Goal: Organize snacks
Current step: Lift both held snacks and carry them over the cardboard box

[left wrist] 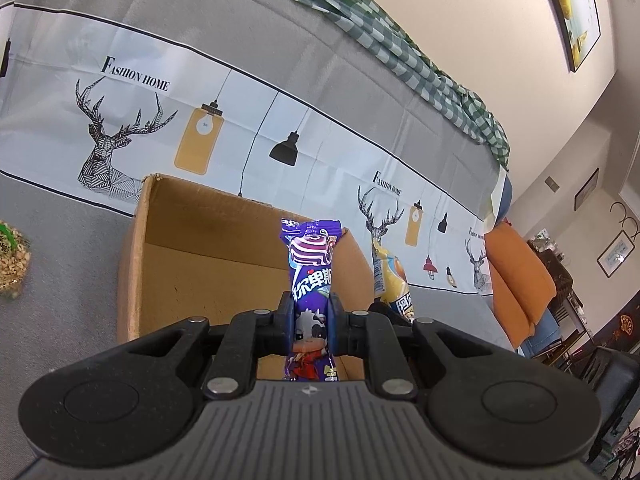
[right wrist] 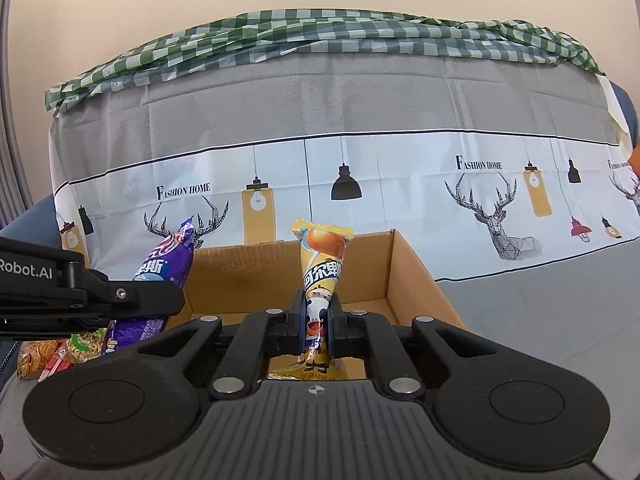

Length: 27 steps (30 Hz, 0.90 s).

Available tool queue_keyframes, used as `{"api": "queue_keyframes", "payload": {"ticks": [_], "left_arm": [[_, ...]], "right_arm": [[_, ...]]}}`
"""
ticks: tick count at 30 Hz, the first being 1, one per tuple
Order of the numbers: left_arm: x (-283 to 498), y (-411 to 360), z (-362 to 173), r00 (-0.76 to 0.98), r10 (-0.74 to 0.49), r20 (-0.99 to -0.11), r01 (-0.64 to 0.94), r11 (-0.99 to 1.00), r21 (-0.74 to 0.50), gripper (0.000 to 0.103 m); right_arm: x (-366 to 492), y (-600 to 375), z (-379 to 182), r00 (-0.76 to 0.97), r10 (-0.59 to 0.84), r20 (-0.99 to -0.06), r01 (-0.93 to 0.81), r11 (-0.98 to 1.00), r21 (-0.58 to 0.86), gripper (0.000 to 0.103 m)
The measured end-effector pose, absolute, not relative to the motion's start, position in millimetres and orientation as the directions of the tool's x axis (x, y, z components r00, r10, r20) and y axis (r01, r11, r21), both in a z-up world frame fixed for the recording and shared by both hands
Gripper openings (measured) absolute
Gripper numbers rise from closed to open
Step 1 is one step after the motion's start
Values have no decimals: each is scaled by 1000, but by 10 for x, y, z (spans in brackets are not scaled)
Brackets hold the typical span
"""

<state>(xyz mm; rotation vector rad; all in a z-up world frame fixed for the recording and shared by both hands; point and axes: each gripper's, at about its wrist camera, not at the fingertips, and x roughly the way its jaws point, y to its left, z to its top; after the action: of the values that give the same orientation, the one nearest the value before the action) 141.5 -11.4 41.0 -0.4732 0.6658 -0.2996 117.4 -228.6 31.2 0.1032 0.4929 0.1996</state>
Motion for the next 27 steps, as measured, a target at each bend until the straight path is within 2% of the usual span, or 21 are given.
{"api": "queue_keyframes", "payload": {"ticks": [27], "left_arm": [[1425, -132, 409, 748, -426, -510, 131, 847, -516, 16]], "right_arm": [[1155, -2243, 301, 855, 243, -458, -209, 970, 124, 10]]}}
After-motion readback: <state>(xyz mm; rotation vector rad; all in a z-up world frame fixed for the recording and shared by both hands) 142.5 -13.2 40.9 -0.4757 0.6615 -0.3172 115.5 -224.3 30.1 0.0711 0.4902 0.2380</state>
